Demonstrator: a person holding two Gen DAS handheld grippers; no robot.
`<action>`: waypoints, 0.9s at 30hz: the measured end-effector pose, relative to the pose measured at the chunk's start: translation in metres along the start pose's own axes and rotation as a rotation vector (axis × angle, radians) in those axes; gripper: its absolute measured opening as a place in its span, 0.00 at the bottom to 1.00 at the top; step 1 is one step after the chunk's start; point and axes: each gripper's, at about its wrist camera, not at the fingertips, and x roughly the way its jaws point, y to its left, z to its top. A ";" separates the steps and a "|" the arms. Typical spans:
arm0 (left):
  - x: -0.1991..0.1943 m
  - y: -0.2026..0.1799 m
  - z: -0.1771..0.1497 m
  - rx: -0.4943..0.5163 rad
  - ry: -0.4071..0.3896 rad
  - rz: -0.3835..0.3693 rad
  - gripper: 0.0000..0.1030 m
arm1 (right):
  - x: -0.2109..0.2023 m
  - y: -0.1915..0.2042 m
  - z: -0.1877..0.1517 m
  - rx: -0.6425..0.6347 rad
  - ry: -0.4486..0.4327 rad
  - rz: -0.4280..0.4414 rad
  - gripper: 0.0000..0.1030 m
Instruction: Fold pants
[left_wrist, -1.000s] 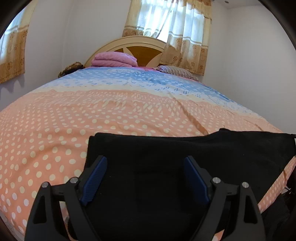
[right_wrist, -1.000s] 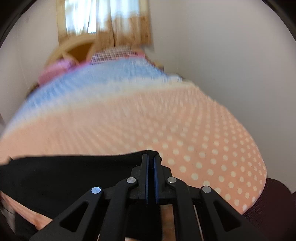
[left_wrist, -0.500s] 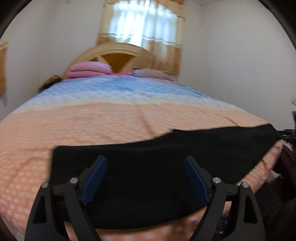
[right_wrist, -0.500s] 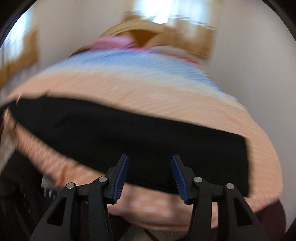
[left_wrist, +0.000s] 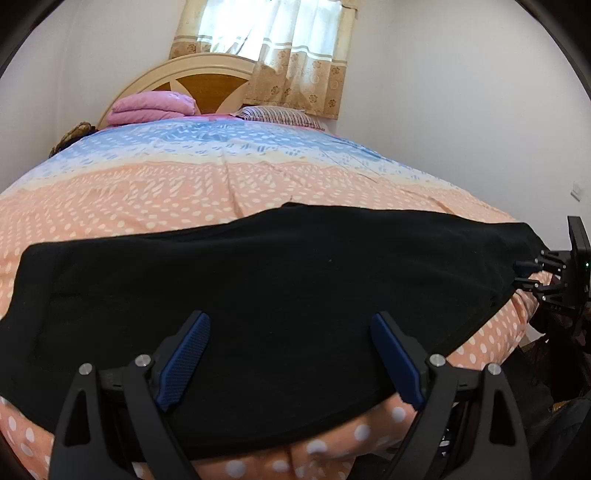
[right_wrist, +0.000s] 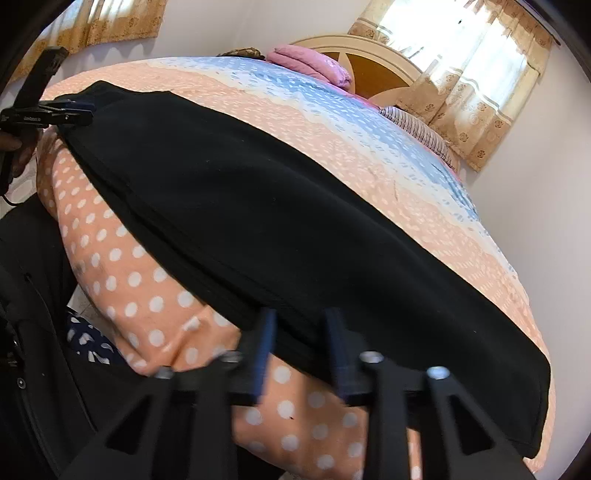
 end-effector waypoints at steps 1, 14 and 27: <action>-0.001 0.001 0.000 -0.005 -0.001 -0.002 0.89 | -0.001 -0.001 0.001 0.006 -0.004 0.002 0.12; -0.009 0.016 -0.002 -0.060 -0.015 -0.002 0.89 | -0.021 0.010 -0.012 -0.006 0.022 0.038 0.02; -0.045 0.058 0.002 -0.117 -0.084 0.079 0.89 | -0.036 0.016 0.013 0.006 -0.022 0.079 0.53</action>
